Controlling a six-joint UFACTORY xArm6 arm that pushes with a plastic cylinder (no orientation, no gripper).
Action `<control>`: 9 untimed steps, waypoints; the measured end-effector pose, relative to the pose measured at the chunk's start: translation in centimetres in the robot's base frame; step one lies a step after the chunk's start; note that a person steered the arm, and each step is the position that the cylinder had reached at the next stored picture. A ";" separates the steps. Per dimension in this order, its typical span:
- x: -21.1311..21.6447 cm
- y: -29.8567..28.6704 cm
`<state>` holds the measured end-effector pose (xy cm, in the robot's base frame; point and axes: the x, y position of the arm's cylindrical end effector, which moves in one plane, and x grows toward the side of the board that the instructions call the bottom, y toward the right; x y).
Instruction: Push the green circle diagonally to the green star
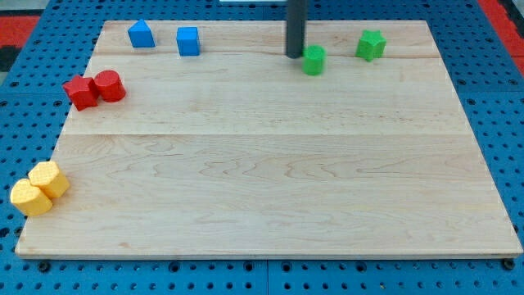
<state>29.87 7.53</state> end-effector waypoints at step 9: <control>6.2 9.9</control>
